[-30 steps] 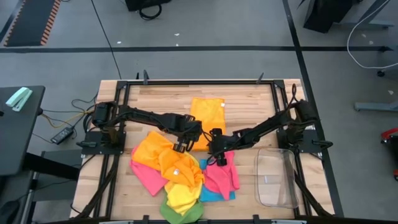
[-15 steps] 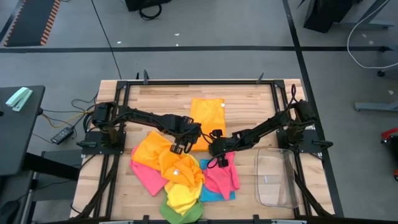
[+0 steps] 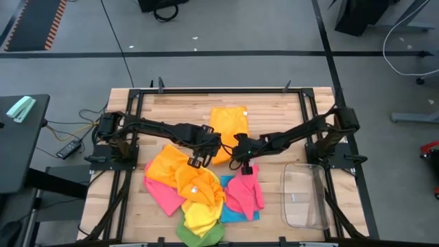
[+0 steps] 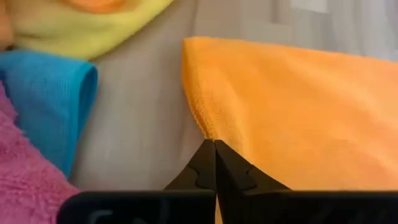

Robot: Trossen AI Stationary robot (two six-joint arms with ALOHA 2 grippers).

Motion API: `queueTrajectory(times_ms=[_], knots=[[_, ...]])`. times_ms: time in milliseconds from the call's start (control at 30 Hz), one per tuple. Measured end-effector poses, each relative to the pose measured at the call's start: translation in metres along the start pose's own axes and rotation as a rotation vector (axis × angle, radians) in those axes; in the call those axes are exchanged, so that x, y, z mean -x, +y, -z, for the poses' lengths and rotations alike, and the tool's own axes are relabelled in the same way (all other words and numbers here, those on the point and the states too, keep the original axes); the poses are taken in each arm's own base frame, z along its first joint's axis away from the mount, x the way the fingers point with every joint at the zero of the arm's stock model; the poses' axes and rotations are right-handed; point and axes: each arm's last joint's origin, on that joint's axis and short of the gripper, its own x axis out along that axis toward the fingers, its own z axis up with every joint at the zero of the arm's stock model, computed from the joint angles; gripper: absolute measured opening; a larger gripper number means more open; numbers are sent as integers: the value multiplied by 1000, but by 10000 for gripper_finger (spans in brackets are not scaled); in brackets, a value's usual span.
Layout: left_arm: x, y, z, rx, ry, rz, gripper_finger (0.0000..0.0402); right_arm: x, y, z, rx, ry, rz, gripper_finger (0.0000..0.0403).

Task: Fold microfiber towels
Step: Fold the orange towel

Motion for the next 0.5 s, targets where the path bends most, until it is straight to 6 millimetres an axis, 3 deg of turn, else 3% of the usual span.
queueTrajectory(times_ms=[200, 500], knots=[[0, 1, 0, -28, -6, -1, 88, 17, -15, -5, -49, -22, 12, 1], [-2, 9, 0, -12, -27, -19, 81, 17, -36, -1, -75, -12, 19, 0]])
